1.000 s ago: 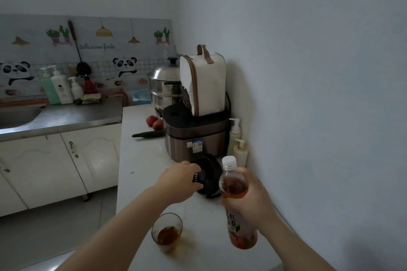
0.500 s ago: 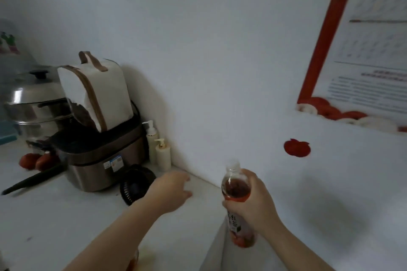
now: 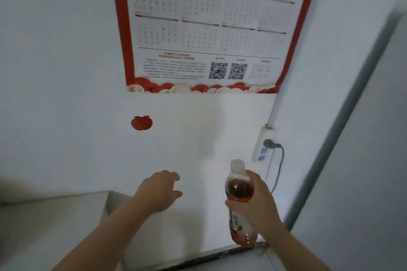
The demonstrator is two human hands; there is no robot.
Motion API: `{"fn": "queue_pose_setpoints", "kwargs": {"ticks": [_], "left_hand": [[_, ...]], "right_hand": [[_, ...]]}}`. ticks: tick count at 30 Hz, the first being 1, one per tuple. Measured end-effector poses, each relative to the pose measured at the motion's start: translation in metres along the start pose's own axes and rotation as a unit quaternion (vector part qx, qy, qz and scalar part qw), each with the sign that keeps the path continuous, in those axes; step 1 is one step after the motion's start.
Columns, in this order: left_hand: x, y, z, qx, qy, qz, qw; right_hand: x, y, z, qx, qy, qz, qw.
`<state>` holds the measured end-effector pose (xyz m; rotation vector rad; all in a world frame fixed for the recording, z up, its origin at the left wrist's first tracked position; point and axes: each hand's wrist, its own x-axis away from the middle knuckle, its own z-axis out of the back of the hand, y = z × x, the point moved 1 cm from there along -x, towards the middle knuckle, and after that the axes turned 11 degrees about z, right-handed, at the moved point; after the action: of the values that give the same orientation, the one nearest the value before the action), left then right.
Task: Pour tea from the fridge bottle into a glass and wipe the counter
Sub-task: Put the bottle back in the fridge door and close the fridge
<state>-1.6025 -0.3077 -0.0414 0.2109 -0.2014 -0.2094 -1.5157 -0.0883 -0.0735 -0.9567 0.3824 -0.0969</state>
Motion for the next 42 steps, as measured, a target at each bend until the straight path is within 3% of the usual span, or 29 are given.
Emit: {"fn": "queue_pose_setpoints", "kwargs": {"ticks": [11,23,32,42], "left_hand": [[0.043,0.237,-0.059,-0.009,-0.043,-0.205,0.978],[0.159,0.479,-0.134,-0.066,-0.076,-0.384,0.918],[0.22,0.601,-0.178,-0.091,-0.113,-0.47,0.871],[0.212,0.742,-0.209,-0.083,-0.103,-0.543,0.829]], "right_hand": [[0.117,0.073,0.205,0.04,0.184,-0.084,0.979],[0.271,0.14,0.405,0.095,0.322,-0.176,0.925],[0.352,0.178,0.493,0.119,0.411,-0.254,0.867],[0.348,0.232,0.571,0.149,0.456,-0.292,0.827]]}}
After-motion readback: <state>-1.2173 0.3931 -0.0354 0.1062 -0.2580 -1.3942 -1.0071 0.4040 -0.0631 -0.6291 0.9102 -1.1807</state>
